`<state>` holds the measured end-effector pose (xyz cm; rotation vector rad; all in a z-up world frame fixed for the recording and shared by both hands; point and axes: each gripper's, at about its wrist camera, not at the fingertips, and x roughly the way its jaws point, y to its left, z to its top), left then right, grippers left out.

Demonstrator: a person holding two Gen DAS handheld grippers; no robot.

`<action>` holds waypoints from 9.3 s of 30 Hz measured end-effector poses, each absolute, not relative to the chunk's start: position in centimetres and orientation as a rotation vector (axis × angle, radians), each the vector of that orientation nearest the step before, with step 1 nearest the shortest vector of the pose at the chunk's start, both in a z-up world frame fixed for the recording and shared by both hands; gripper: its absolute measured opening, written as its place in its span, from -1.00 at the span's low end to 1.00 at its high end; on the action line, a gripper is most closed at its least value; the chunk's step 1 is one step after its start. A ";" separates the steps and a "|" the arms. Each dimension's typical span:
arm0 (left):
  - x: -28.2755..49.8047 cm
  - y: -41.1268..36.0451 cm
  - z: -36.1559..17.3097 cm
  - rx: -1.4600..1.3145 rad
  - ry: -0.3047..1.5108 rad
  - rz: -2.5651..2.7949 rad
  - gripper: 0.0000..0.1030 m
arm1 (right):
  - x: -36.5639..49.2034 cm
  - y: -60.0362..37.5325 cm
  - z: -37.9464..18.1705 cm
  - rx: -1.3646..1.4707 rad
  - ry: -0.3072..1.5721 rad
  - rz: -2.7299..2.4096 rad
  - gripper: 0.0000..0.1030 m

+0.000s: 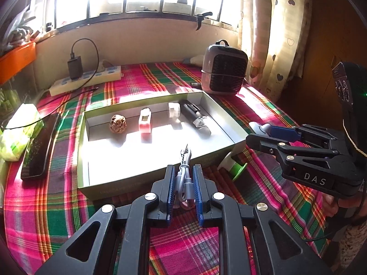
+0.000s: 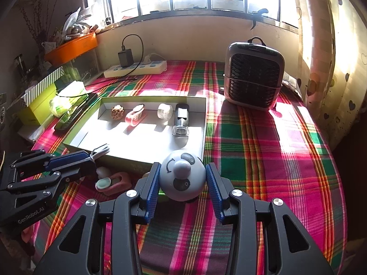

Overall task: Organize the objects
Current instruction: 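Lift and carry the cable and white ball over the white box, then lower the cable and white ball into the box and open both tools, then move the left tool to the brown walnut while the right tool moves to the green spool, then close the left tool on the brown walnut while the right tool straddles the green spool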

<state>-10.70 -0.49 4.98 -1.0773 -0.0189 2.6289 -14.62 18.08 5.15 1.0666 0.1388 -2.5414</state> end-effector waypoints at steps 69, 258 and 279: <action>-18.7 -6.0 1.7 -1.289 -0.035 2.742 -0.70 | -26.0 7.3 1.2 1.239 0.274 -2.345 -0.20; -9.9 -5.1 0.4 -1.257 -0.220 2.695 -0.48 | -14.5 16.0 0.3 1.208 0.111 -2.496 -0.12; -9.4 -4.8 0.9 -1.247 -0.187 2.715 -0.48 | -13.6 15.7 0.5 1.192 0.098 -2.477 -0.12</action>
